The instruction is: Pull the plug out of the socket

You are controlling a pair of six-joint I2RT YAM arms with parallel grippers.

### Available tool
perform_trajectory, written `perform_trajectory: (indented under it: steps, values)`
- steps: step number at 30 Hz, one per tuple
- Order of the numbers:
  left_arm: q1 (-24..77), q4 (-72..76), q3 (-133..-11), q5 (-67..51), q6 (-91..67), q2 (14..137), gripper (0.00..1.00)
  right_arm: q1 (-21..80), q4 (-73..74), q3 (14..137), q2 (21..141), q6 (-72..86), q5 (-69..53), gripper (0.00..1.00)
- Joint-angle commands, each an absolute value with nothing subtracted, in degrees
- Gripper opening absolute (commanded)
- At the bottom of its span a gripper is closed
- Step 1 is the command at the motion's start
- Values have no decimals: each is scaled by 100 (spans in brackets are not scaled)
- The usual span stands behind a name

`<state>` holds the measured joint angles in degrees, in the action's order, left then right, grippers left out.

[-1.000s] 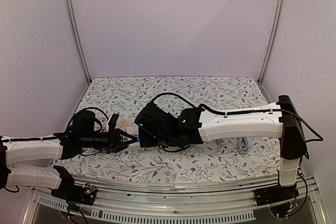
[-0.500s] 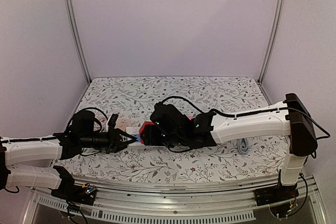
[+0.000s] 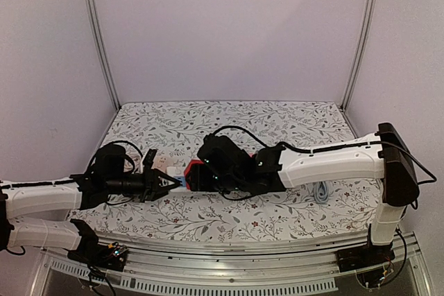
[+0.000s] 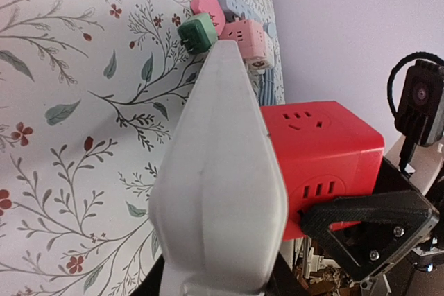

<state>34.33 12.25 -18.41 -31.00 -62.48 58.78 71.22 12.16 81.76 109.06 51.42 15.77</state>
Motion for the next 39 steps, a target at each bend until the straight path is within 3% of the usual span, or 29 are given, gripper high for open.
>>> perform_trajectory:
  steps: [1, 11, 17, 39]
  values:
    - [3428, 504, -1991, -2759, -5878, 5941, 0, 7257, 1642, 8812, 11086, 5167, 1867, 40]
    - [3437, 189, -2082, -2657, -5714, 5923, 0, 7573, 3200, 10273, 11842, 4628, 2485, 39]
    - [3454, 179, -2074, -2629, -5706, 5916, 0, 7611, 3459, 10436, 11926, 4525, 2689, 39]
    - [3445, 237, -1932, -2637, -5875, 5710, 0, 7093, 1365, 8450, 10784, 5561, 1632, 40]
